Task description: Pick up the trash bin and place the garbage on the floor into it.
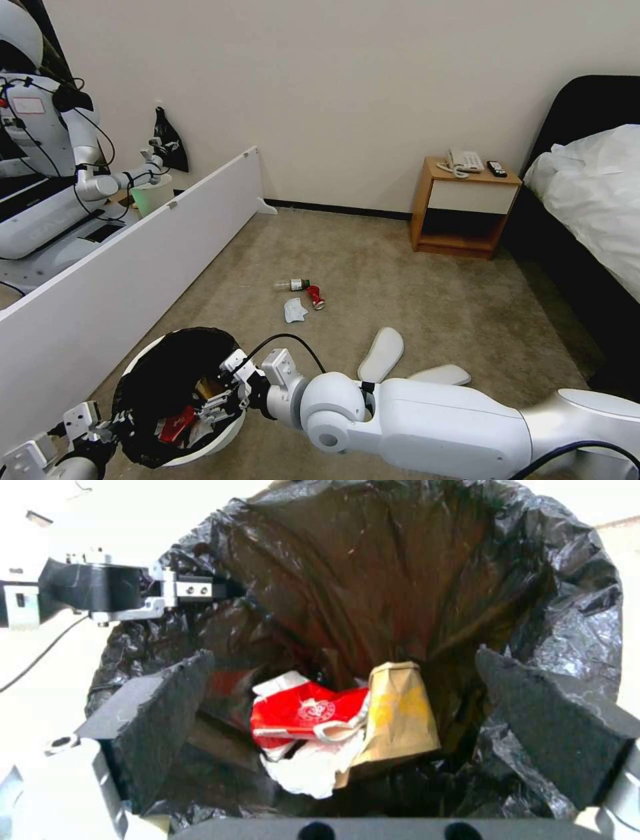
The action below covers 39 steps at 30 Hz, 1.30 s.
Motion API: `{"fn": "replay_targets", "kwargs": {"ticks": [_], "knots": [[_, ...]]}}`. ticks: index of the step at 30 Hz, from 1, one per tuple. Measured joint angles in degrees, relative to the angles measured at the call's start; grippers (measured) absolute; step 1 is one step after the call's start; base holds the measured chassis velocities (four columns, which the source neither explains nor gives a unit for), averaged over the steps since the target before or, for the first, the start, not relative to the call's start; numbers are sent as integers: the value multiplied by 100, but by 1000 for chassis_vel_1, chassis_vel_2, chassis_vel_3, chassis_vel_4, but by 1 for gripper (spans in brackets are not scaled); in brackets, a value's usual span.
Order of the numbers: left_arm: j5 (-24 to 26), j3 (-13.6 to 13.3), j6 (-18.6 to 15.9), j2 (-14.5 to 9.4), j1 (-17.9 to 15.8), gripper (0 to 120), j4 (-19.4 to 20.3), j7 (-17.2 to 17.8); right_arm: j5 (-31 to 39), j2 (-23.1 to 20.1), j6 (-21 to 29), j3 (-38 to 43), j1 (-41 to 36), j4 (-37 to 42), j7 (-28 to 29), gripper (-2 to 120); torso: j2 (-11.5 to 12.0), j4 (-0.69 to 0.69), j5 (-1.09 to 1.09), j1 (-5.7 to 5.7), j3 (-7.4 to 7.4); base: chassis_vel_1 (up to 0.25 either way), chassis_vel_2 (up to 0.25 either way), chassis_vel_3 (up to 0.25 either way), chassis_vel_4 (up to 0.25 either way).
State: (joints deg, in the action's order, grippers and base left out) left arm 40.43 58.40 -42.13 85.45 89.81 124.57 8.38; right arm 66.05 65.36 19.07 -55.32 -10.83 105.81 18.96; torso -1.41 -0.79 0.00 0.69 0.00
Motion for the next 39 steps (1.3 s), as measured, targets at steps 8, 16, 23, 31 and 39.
{"fn": "replay_targets", "kwargs": {"ticks": [8,16,23,31,39], "knots": [[-18,9,-1,7,3,2,-36,-6,39,-150,-5,291,2,237,31,100,-1,1,0,0,0,0,0,0,0],[-13,30,-1,-41,4,2,-53,-11,143,-662,38,967,84,866,119,100,-1,0,0,0,0,0,0,0,0],[7,70,-1,-82,65,2,-16,-14,121,-1045,-48,1986,-162,1404,146,100,-1,1,1,0,0,0,0,0,0],[27,147,-1,-129,122,2,76,-15,-390,-1643,-859,3830,-1071,1499,-88,100,-1,-1,1,0,0,0,0,0,0],[20,321,-1,-8,366,2,468,-38,-1024,-1931,-2149,5941,-2120,1338,-201,100,-1,3,2,0,0,0,0,0,0]]}}
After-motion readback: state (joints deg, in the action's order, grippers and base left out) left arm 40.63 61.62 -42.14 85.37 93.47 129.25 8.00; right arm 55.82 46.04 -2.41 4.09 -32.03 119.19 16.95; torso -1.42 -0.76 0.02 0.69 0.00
